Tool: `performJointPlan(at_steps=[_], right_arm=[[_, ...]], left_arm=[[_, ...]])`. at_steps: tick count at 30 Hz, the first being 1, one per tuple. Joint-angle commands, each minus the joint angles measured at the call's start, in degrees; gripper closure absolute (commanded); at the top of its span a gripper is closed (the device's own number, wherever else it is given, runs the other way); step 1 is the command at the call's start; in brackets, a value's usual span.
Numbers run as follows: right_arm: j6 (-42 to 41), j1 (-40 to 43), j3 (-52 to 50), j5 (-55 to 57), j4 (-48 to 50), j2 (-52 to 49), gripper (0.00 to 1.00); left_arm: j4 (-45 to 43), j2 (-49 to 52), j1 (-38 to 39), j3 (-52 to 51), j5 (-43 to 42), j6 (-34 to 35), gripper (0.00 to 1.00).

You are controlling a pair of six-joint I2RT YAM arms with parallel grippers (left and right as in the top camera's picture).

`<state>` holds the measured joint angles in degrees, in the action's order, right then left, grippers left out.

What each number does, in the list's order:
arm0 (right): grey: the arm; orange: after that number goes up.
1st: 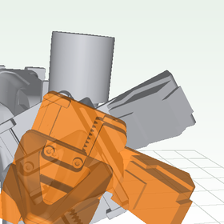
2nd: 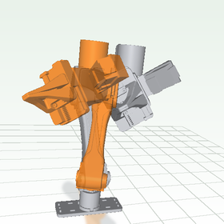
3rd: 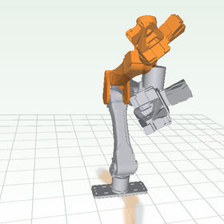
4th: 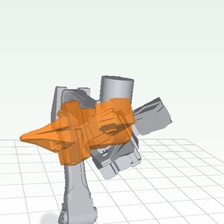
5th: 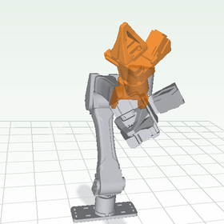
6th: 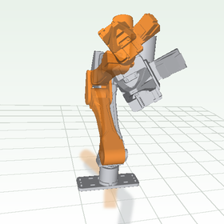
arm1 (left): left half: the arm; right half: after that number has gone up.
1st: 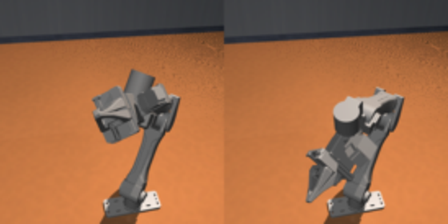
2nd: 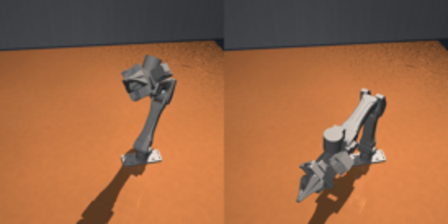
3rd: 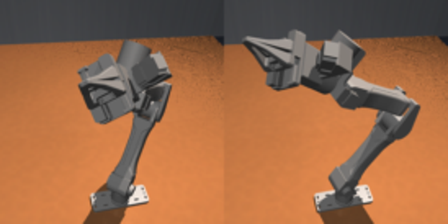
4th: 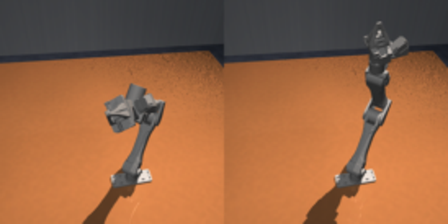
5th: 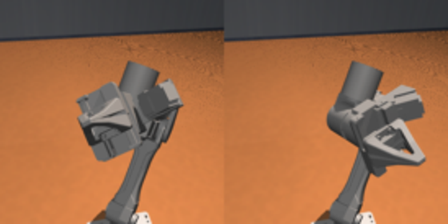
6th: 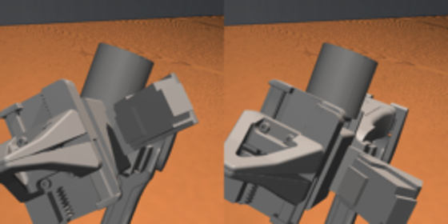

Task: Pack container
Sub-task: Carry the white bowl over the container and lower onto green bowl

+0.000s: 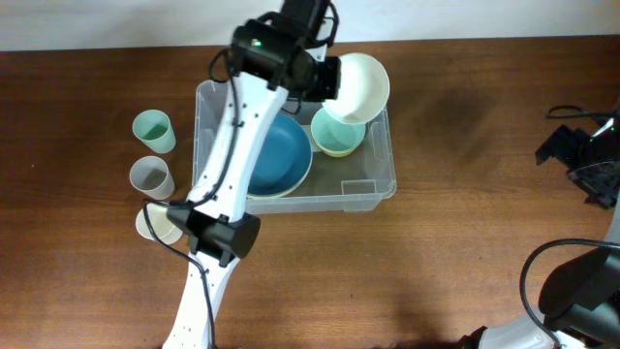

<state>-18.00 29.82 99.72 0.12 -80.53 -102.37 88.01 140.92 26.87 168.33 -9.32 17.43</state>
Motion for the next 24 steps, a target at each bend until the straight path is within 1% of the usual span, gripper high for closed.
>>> performJointPlan(at_steps=[1, 4, 9, 14, 18, 19, 20, 23, 24], right_arm=[[-0.50, 0.20, -0.09, 0.09, 0.02, 0.59, 0.01], [-0.50, 0.20, -0.09, 0.09, 0.02, 0.59, 0.01], [-0.50, 0.20, -0.09, 0.09, 0.02, 0.59, 0.01], [-0.50, 0.20, -0.09, 0.09, 0.04, 0.59, 0.01], [-0.50, 0.20, -0.09, 0.11, 0.02, 0.59, 0.01], [-0.50, 0.20, -0.09, 0.11, 0.04, 0.59, 0.01], [-0.50, 0.20, -0.09, 0.09, 0.04, 0.59, 0.01], [-0.50, 0.20, -0.09, 0.09, 0.04, 0.59, 0.01], [-0.50, 0.20, -0.09, 0.09, 0.02, 0.59, 0.01]], left_arm=[[-3.43, -1.53, -0.85, -7.93, 3.15, 1.62, 0.99], [-9.01, -1.53, -0.87, -16.09, 3.15, 1.62, 0.99], [-14.82, -1.53, -0.90, -24.55, 3.39, 2.47, 0.99], [-19.37, -1.42, -1.18, -29.79, 4.87, 4.17, 0.99], [-20.37, -1.42, -1.64, -31.47, 4.85, 4.22, 0.99], [-20.33, -1.38, -1.66, -31.69, 4.87, 4.22, 0.98], [-20.37, -1.36, -1.66, -31.98, 4.85, 4.24, 0.95], [-20.55, -1.33, -1.66, -32.24, 4.87, 4.37, 0.91], [-20.57, -1.33, -1.68, -32.24, 4.87, 4.37, 0.87]])
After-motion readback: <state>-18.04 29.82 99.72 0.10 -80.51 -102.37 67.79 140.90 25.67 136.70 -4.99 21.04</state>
